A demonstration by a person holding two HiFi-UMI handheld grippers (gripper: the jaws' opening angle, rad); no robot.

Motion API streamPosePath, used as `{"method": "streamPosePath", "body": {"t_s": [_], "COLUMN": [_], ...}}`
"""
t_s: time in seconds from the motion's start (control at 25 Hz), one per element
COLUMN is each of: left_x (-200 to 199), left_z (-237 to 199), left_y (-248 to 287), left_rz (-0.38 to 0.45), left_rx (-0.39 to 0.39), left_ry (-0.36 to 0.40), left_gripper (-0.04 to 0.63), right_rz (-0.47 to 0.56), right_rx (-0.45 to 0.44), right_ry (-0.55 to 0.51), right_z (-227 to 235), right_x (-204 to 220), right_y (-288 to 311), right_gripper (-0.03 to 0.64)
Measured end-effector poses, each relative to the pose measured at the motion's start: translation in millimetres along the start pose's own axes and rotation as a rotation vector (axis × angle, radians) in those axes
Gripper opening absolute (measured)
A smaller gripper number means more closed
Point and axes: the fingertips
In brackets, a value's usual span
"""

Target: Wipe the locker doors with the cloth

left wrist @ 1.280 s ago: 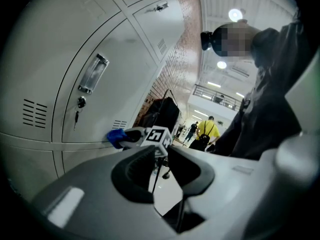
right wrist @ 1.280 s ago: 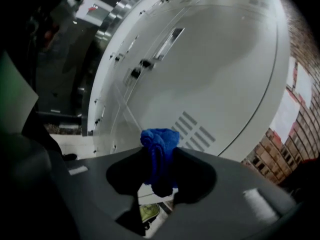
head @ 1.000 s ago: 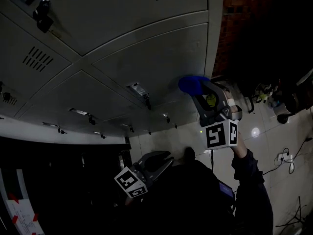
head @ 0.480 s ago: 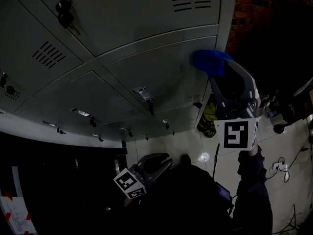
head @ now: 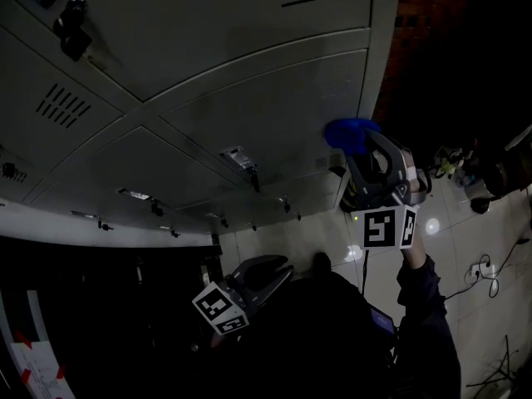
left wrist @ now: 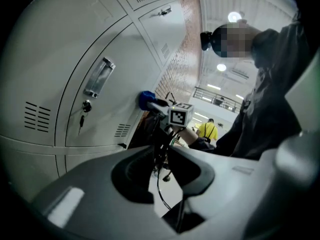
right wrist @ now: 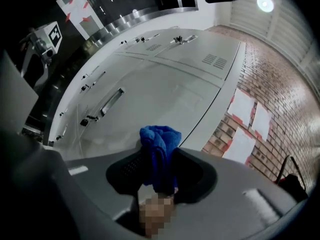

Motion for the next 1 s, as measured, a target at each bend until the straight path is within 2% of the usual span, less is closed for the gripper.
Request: {"method": "streamPosePath", "body": {"t_s": [0.44,0.72,1.0], "left_x": [5.1,8.5,10.2], "left_z": [1.2,2.1,3.9], "left_y": [4.4,5.0,5.4], "left_rz": [-0.036,-0.042,-0.034], "left_rx": [0.015,0.002,-0.01], "left_ry": [-0.012,-0.027,-0.027], "left_gripper": [0.072,0.072,0.072], "right_rz": [-0.261,-0.375,-0.383], "right_rx": [-0.13,-0.24,-0.243], "right_ry": [-0.103,-0.085,-0.045], "right_z": [-83.6,-133.6,-136.8], "right_x": [117.0,176.4,178.8], "right_y": [11.1,17.9,18.3], "right_gripper": [0.137,0.137,0.137]}}
Point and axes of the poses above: the fingertips, and each gripper's own axes: y forward along the fingers, z to its right, x out of its underside, and after that the axes turned 4 degrees about y, right-handed
